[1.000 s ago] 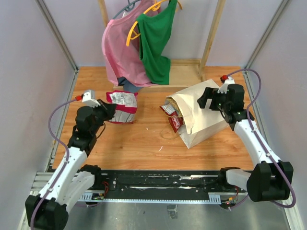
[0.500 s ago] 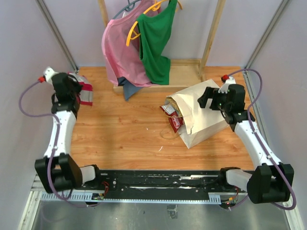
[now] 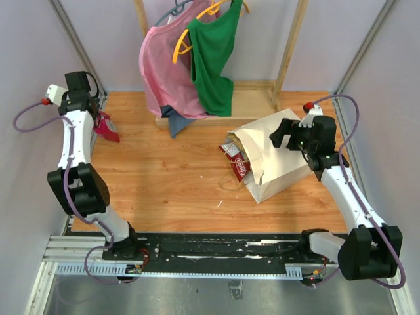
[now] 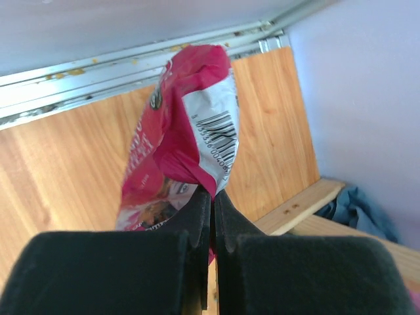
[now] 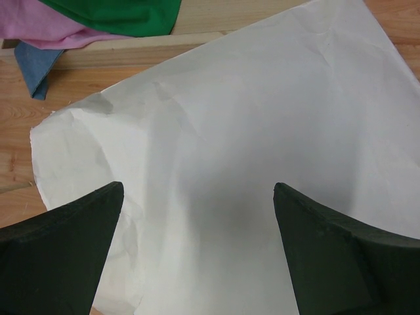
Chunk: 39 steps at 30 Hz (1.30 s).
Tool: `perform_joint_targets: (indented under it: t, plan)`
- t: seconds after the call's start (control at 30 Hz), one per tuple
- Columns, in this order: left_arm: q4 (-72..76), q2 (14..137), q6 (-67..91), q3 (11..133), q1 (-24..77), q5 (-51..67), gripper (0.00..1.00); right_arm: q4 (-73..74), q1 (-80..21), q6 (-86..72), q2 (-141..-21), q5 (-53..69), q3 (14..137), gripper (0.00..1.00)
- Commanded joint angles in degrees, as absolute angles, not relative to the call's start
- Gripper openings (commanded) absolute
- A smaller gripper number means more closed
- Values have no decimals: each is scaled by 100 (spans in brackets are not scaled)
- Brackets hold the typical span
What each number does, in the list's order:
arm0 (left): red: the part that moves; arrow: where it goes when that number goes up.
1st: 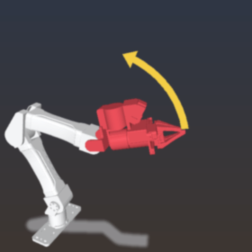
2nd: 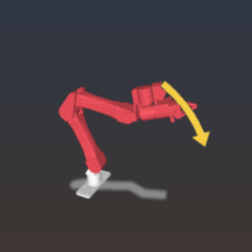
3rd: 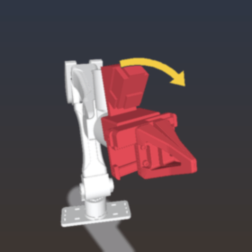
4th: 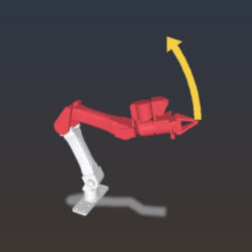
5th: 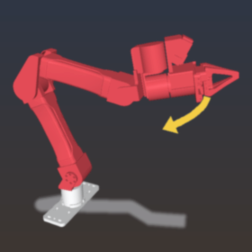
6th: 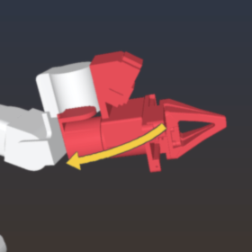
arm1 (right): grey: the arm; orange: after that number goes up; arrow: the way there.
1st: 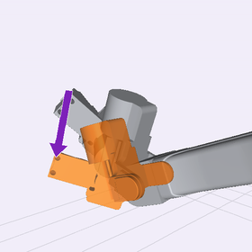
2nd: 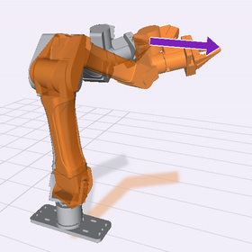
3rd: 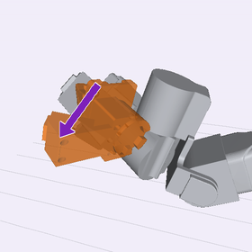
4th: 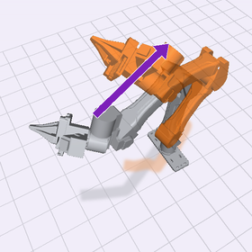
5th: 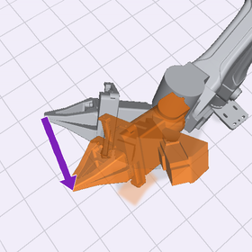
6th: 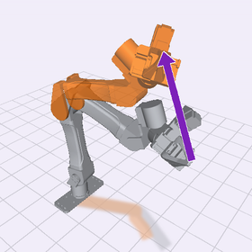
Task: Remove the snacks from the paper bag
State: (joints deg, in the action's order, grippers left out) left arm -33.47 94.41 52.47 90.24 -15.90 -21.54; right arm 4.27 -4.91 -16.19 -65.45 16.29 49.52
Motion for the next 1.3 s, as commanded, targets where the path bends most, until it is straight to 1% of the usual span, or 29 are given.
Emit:
perform_joint_targets:
  t: [0.0, 0.17, 0.3, 0.4, 0.5, 0.67, 0.83, 1.0, 1.27]
  plan:
    - [-4996, 9299, 6412, 9654, -1591, -3276, 1, 227, -545, -1662, -6560, 1684, 4879, 99]
    - [-4586, 8533, 6326, 8900, -1591, -3838, 0, 167, -545, -1697, -6626, 1705, 4867, 99]
    - [-4848, 8272, 6398, 8858, -1591, -4393, 1, 92, -545, -1756, -6644, 1731, 4842, 99]
    - [-4868, 8247, 6435, 8811, -1591, -4542, 1, 65, -545, -1782, -6692, 1763, 4836, 99]
    - [-4830, 8426, 6454, 8834, -1599, -4176, 1, 58, -541, -1806, -6702, 1793, 4846, 99]
    - [-4622, 8919, 6655, 8721, -1595, -3081, 1, 117, -545, -1751, -6583, 1702, 4823, 99]
    - [-4663, 9634, 6958, 8839, -1596, -2926, 1, 162, -545, -1720, -6548, 1629, 4839, 99]
    - [-4721, 10477, 7071, 9402, -1598, -2671, 1, 144, -545, -1726, -6572, 1668, 4848, 99]
    - [-4634, 11489, 7386, 10568, -1584, -1837, 1, 167, -545, -1693, -6533, 1636, 4857, 98]
